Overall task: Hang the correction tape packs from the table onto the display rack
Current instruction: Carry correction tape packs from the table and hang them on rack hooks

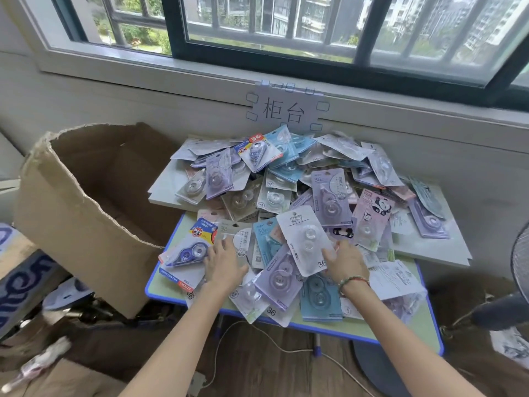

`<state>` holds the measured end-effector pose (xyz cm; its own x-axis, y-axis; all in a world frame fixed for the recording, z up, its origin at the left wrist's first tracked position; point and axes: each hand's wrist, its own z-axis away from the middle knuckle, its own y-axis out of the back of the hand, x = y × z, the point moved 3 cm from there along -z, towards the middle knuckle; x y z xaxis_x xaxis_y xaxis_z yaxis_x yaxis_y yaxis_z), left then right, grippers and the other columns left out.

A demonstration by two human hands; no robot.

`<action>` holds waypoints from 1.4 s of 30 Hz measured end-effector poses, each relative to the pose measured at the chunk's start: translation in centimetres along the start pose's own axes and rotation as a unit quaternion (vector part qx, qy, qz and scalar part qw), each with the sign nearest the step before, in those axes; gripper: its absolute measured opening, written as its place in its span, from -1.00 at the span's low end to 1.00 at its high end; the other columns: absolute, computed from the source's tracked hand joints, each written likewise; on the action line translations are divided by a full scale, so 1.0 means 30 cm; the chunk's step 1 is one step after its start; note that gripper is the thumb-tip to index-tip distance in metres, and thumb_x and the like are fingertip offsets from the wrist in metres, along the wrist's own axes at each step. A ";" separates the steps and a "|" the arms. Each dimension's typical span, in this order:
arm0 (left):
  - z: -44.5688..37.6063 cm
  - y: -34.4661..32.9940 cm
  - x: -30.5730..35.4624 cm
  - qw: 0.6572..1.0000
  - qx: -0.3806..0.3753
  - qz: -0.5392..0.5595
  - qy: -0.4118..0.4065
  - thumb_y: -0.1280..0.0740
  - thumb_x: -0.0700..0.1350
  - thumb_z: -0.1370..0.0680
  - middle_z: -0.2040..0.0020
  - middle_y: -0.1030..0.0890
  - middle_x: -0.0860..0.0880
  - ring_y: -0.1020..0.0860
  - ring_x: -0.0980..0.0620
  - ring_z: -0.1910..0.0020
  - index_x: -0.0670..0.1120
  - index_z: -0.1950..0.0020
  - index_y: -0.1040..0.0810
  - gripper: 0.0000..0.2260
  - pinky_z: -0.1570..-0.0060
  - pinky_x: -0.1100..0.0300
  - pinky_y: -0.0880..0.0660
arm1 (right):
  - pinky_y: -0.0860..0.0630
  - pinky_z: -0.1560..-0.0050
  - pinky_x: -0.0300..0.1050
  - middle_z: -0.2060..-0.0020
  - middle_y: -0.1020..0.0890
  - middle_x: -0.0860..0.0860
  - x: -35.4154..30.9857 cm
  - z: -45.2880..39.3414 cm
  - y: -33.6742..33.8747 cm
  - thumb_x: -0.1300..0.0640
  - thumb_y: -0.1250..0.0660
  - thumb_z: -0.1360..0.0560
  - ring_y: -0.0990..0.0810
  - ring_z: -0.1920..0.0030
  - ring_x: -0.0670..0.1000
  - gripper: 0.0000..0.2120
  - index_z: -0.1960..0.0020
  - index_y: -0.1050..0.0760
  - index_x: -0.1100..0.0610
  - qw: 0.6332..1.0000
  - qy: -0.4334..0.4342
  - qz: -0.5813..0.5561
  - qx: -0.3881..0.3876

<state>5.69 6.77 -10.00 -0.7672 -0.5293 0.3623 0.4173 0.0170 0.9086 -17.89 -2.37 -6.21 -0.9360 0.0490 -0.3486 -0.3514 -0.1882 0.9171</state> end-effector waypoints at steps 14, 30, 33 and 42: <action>-0.028 -0.025 0.045 0.998 0.025 -0.039 0.050 -0.44 0.13 -0.45 -0.42 -0.21 -0.20 -0.28 -0.20 -0.37 -0.19 -0.46 -0.11 -0.22 -0.33 0.01 -0.33 | -0.29 -0.34 0.09 -0.41 -0.25 0.16 -0.169 -0.073 -0.062 -0.33 -0.36 -0.36 -0.24 -0.41 0.17 0.04 -0.54 0.12 0.13 0.992 0.074 0.093 -0.049; -0.039 0.009 0.053 0.992 0.027 0.054 0.111 -0.50 0.01 -0.42 -0.44 -0.24 -0.25 -0.25 -0.20 -0.40 -0.25 -0.54 0.04 -0.06 -0.37 0.00 -0.26 | -0.35 -0.28 0.14 -0.41 -0.21 0.19 -0.173 -0.080 -0.036 -0.26 -0.39 -0.38 -0.23 -0.39 0.18 0.10 -0.53 0.22 0.25 0.996 0.058 0.059 -0.043; -0.028 0.027 0.052 0.988 0.023 0.074 0.137 -0.51 0.03 -0.41 -0.45 -0.23 -0.26 -0.23 -0.22 -0.43 -0.28 -0.54 0.03 -0.04 -0.39 -0.03 -0.23 | -0.36 -0.27 0.09 -0.40 -0.19 0.22 -0.166 -0.072 -0.011 -0.26 -0.38 -0.39 -0.24 -0.39 0.21 0.10 -0.53 0.23 0.27 0.996 0.065 0.043 -0.045; 0.014 0.070 0.064 0.973 0.042 0.143 0.175 -0.46 0.15 -0.42 -0.49 -0.17 -0.33 -0.19 -0.27 -0.45 -0.38 -0.52 0.03 -0.01 -0.38 -0.07 -0.22 | -0.33 -0.31 0.06 -0.43 -0.14 0.24 -0.123 -0.034 0.059 -0.25 -0.41 -0.38 -0.19 -0.42 0.23 0.12 -0.52 0.23 0.29 0.996 0.073 0.012 -0.039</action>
<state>4.88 6.15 -7.31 -0.4065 -0.7490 0.5232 0.5366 0.2678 0.8002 -15.04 -3.87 -3.50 -0.9290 -0.0989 -0.3565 -0.3210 -0.2638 0.9096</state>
